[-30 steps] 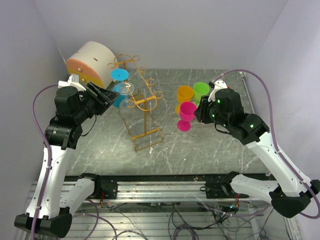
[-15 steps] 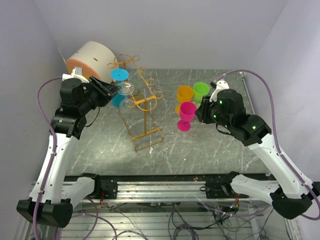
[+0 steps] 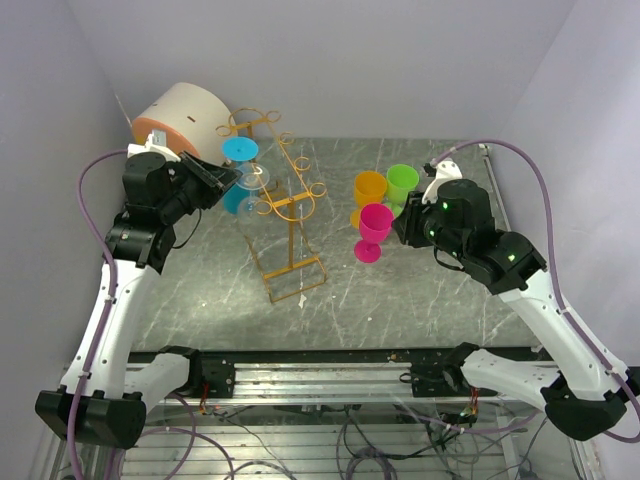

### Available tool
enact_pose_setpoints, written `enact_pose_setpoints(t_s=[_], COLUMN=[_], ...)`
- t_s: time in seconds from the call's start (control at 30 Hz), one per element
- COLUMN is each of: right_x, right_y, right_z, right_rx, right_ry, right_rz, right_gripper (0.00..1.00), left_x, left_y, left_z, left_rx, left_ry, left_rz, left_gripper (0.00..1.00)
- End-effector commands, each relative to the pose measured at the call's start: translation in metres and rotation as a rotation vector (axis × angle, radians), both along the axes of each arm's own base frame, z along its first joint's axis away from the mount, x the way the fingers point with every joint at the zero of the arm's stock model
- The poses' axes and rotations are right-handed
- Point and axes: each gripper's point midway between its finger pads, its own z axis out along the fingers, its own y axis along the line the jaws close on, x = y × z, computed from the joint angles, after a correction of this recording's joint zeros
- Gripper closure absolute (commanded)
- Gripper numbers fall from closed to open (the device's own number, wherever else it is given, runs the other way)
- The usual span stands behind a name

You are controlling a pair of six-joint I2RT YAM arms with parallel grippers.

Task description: Take the wine glass off the wine glass rack

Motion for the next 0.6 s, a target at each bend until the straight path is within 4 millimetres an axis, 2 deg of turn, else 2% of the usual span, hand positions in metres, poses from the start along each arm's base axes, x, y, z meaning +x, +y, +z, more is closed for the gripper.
enact_pose_setpoints(t_s=[0.0,0.3,0.57], right_x=[0.0,0.002,0.003], right_y=[-0.002,-0.005,-0.006], right_z=[0.005,0.007,0.011], right_rx=[0.004,0.004,0.011], right_ry=[-0.031,-0.043,-0.057], right_rz=[-0.003,-0.02,-0.027], right_gripper=[0.74,0.74,0.74], left_x=[0.0,-0.011,-0.022], left_y=[-0.003,-0.001,0.002], left_z=[0.026,0.043,0.063], left_rx=[-0.017,-0.024,-0.065], left_ry=[-0.084,-0.111,-0.129], left_rz=[-0.024,-0.019,0.002], left_gripper=[0.77,0.92,0.93])
